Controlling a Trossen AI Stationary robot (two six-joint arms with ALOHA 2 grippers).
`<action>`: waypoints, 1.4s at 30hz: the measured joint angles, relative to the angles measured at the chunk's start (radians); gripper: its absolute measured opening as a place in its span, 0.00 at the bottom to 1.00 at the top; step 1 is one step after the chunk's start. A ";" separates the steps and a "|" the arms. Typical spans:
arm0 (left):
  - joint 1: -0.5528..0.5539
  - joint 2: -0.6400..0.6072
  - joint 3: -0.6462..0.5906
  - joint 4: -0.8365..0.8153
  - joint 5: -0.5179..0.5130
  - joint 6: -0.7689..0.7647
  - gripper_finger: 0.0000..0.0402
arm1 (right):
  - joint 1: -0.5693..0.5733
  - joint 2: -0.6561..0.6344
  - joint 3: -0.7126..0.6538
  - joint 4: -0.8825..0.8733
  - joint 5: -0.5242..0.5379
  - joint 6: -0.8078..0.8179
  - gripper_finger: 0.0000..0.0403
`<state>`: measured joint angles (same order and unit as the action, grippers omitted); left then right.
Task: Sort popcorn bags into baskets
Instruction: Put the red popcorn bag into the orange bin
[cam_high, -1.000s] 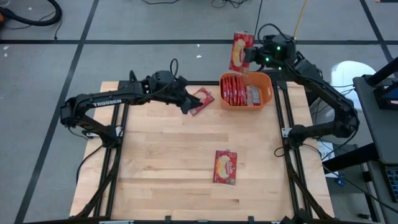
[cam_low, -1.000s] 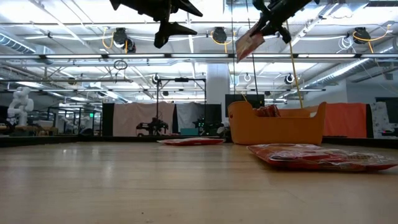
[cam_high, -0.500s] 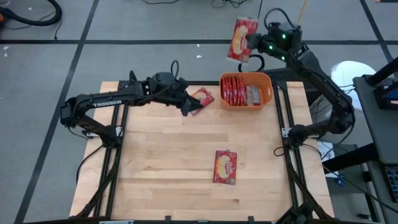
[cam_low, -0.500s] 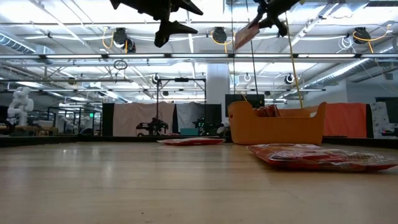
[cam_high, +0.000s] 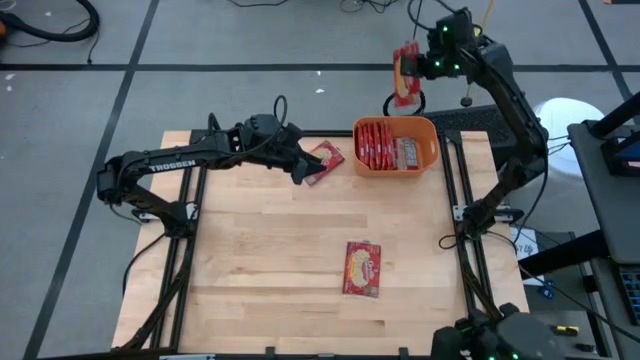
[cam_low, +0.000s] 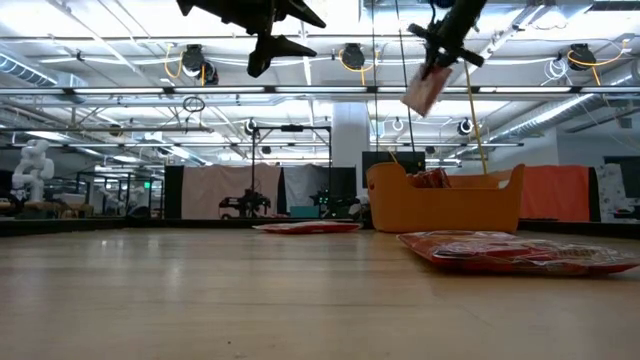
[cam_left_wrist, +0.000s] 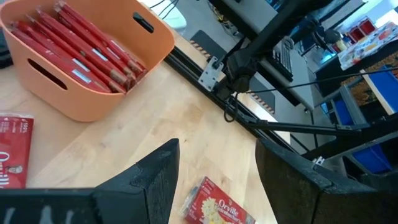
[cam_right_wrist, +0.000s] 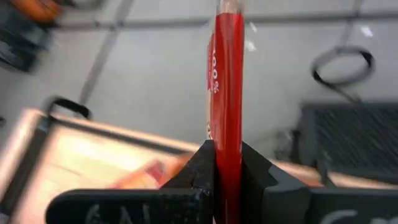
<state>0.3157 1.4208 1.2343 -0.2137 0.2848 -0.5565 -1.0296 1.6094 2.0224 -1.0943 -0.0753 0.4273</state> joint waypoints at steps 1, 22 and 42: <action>0.000 0.000 0.000 0.000 -0.006 0.001 0.53 | -0.005 0.005 -0.001 -0.033 0.001 -0.004 0.06; 0.000 0.000 0.000 0.000 -0.082 0.054 0.53 | 0.088 0.005 -0.247 -0.211 0.101 0.016 0.06; 0.000 0.000 0.000 0.000 -0.086 0.056 0.53 | 0.124 -0.051 -0.618 0.105 0.130 0.194 0.06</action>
<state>0.3157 1.4208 1.2343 -0.2138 0.1989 -0.5007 -0.9054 1.5587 1.4048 -0.9890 0.0551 0.6209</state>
